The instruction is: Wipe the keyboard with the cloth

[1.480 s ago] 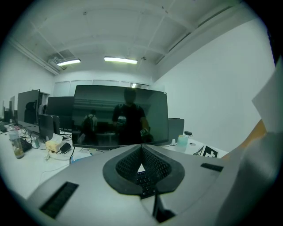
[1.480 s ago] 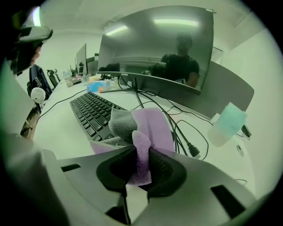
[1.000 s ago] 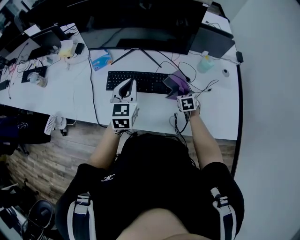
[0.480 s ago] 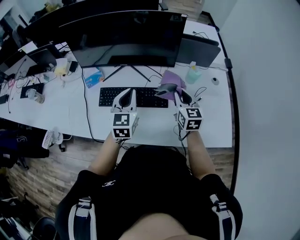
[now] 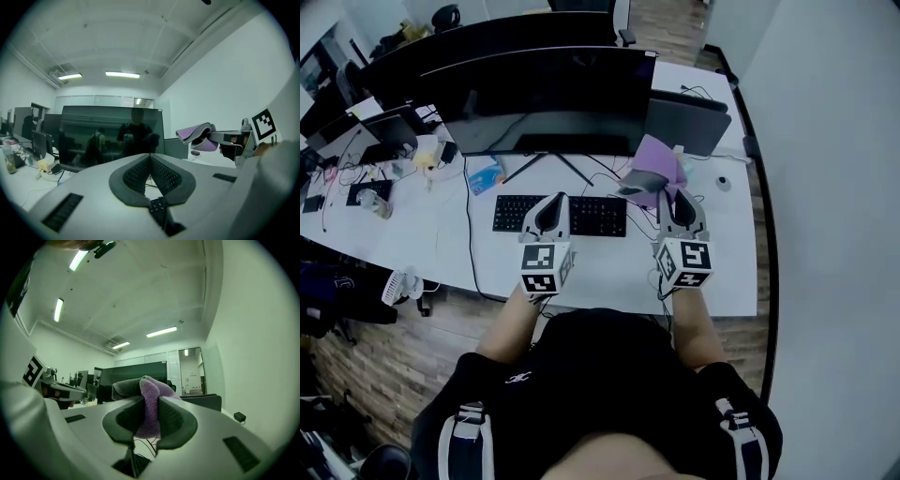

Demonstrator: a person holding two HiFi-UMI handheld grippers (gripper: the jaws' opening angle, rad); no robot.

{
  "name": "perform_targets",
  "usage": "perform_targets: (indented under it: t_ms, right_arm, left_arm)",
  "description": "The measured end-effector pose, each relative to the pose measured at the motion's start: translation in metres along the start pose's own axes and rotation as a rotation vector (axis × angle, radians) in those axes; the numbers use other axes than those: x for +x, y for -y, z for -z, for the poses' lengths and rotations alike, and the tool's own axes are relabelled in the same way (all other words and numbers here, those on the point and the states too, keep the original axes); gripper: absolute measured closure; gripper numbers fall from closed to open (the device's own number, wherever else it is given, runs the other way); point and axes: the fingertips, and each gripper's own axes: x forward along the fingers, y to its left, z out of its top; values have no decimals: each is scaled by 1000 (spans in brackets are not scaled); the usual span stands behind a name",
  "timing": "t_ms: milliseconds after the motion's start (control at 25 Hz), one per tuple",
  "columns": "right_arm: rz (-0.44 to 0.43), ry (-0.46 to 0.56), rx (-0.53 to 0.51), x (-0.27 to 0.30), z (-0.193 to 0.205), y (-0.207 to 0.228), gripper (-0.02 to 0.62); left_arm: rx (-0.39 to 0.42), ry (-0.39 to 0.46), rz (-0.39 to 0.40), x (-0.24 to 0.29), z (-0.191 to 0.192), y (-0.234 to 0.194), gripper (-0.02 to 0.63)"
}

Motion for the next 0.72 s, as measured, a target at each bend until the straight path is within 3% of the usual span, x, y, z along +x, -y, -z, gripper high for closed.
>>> perform_targets:
  t_ms: [280, 720]
  right_arm:
    - [-39, 8, -2, -6, 0, 10, 508]
    - [-71, 63, -50, -12, -11, 8, 511]
  left_arm:
    - [-35, 14, -17, -4, -3, 18, 594]
    - [-20, 26, -33, -2, -16, 28, 594]
